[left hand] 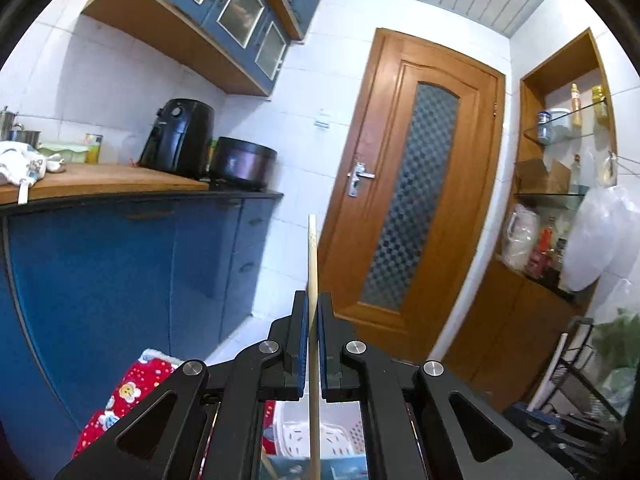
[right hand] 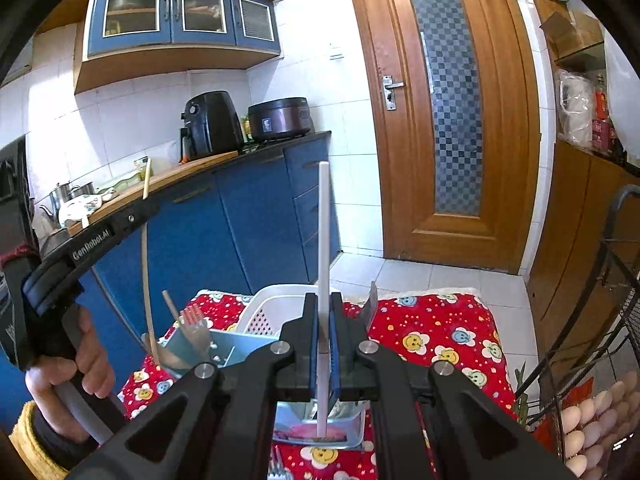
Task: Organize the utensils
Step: 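Insert the wooden chopstick with the left tool while the right tool inserts the white chopstick, then open both tools and pull them back from the holder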
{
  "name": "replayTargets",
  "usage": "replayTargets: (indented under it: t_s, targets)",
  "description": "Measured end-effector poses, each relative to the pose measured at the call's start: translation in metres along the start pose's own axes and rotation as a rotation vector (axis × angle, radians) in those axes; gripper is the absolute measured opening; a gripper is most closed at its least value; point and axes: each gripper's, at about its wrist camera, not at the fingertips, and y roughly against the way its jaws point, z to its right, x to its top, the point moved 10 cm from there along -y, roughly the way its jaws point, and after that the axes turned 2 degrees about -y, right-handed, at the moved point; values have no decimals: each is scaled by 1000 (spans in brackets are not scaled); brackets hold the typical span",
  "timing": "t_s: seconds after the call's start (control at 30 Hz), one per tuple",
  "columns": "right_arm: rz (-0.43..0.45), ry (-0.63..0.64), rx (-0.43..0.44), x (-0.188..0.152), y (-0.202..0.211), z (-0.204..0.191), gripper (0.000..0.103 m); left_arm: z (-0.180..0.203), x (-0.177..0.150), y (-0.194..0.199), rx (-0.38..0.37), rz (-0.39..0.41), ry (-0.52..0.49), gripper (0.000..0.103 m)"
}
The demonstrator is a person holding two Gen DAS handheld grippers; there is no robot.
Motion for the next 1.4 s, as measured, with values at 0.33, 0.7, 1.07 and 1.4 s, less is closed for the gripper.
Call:
replayTargets:
  t_s: [0.33, 0.7, 1.07, 1.4]
  targets:
    - [-20, 1, -6, -7, -25, 2, 6, -12, -28, -21, 21, -23, 19, 4]
    - [22, -13, -2, 4, -28, 0, 6, -2, -38, -19, 26, -10, -28, 4]
    - [-42, 35, 6, -15, -45, -14, 7, 0, -53, -17, -6, -54, -36, 4]
    - [-7, 17, 30, -8, -27, -18, 34, 12, -52, -5, -40, -81, -61, 36]
